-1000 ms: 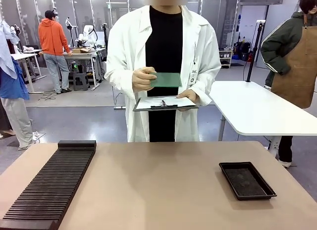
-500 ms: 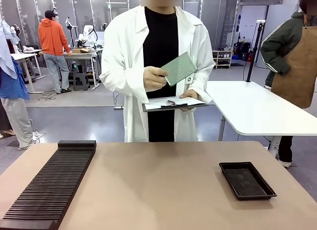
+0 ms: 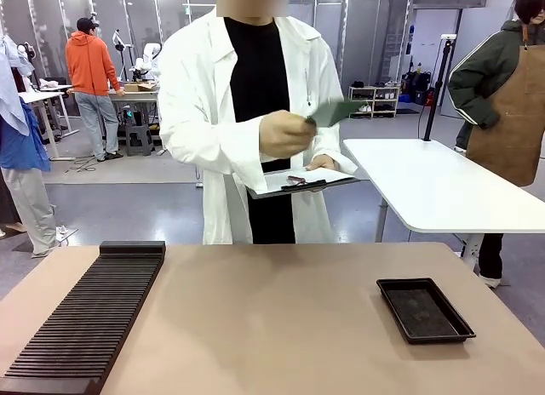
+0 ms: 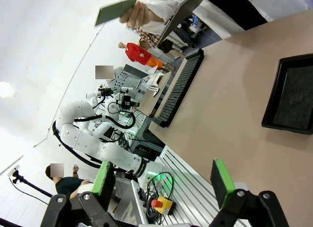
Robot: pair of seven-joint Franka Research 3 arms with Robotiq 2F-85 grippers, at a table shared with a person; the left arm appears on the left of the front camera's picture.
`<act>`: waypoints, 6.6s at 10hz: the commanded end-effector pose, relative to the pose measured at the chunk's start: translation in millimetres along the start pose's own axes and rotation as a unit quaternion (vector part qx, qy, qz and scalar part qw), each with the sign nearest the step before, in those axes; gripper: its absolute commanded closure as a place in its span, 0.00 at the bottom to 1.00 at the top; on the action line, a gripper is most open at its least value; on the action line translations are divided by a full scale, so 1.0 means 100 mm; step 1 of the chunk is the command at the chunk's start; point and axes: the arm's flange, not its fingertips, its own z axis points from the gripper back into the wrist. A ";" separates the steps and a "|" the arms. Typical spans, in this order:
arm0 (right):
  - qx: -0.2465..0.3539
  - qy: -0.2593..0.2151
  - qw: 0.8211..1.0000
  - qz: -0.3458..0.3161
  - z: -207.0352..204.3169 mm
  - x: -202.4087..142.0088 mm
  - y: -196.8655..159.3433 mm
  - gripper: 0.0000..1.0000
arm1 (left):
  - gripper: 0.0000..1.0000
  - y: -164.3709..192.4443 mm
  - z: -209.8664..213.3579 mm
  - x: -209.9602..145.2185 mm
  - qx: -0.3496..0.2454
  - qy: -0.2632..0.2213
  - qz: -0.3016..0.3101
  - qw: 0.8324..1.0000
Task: Inspect the PCB.
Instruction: Pick up the Blank PCB that the human is holding, then place the Blank PCB in the ESD tray.
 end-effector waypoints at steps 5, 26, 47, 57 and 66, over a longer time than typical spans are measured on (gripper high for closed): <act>0.004 -0.005 1.000 0.010 0.02 0.01 0.01 0.00 | 0.00 -0.04 0.02 0.01 0.006 0.002 -0.004 1.000; -0.012 0.117 0.920 -0.375 -2.56 1.15 1.13 0.00 | 0.00 -0.04 0.02 0.01 0.006 0.002 -0.004 1.000; 0.047 0.156 0.904 -0.394 -3.41 1.30 0.83 1.00 | 0.00 -0.04 0.02 0.01 0.006 0.002 -0.004 1.000; 0.037 0.165 0.902 -0.398 -3.37 1.27 0.82 1.00 | 0.00 -0.04 0.02 0.01 0.006 0.002 -0.004 1.000; 0.037 0.165 0.902 -0.398 -3.37 1.27 0.82 1.00 | 0.00 -0.04 0.02 0.01 0.006 0.002 -0.004 1.000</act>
